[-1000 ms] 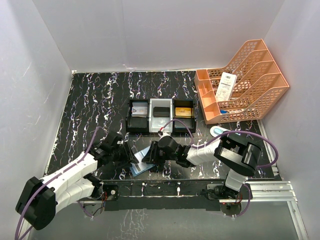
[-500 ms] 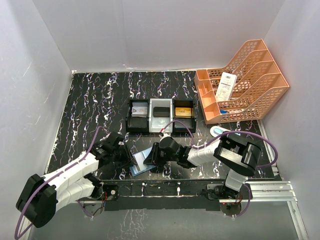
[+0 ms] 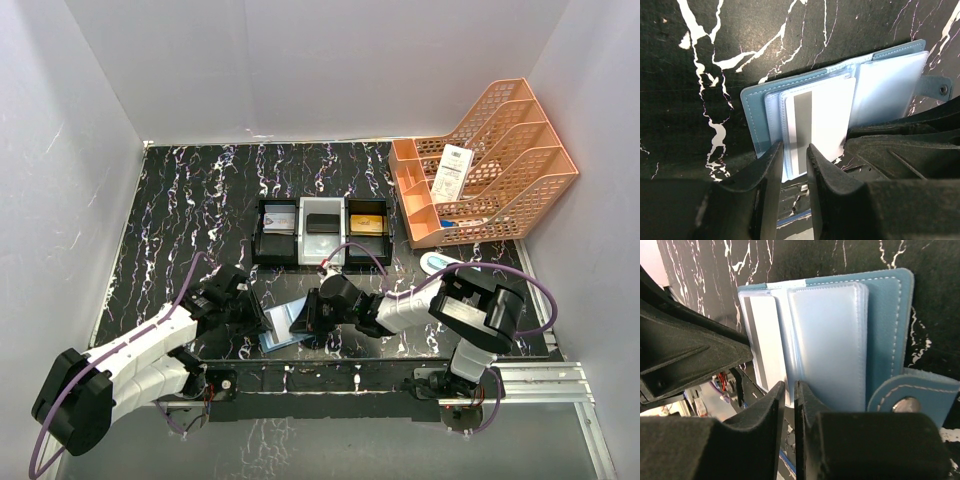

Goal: Take the credit cards out of the card holder

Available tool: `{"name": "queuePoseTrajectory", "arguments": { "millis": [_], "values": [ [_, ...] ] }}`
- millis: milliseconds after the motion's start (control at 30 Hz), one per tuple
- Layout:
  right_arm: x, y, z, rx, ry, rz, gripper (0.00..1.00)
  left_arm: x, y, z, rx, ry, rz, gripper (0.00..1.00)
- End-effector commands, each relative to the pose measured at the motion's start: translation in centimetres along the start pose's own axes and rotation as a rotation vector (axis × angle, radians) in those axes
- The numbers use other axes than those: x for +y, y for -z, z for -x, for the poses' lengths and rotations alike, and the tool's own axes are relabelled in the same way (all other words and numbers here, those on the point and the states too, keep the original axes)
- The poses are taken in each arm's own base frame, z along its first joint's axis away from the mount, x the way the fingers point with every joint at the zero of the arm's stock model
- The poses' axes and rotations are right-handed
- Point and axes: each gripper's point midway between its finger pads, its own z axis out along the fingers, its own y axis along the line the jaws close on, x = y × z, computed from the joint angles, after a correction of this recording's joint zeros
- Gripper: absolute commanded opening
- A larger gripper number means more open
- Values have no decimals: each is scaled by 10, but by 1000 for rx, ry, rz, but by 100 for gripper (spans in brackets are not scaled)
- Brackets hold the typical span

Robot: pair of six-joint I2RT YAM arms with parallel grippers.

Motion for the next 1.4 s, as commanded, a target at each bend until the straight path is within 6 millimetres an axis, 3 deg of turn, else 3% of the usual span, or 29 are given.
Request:
{"name": "queuePoseTrajectory", "arguments": {
  "millis": [0,433,767,1000,1367],
  "values": [
    [25,3,0,12,55,81,15,11,0,-5,14,-26,38,24],
    [31,-2,-6,36,85,96,9,15,0,-7,24,-33,63,15],
    [17,-7,-8,25,-17,56,15,13,2,-6,24,-40,55,11],
    [16,-5,-6,13,-22,51,1,15,1,-7,25,-36,60,9],
    [3,8,2,-34,-31,11,0,17,1,-6,15,-32,72,4]
  ]
}}
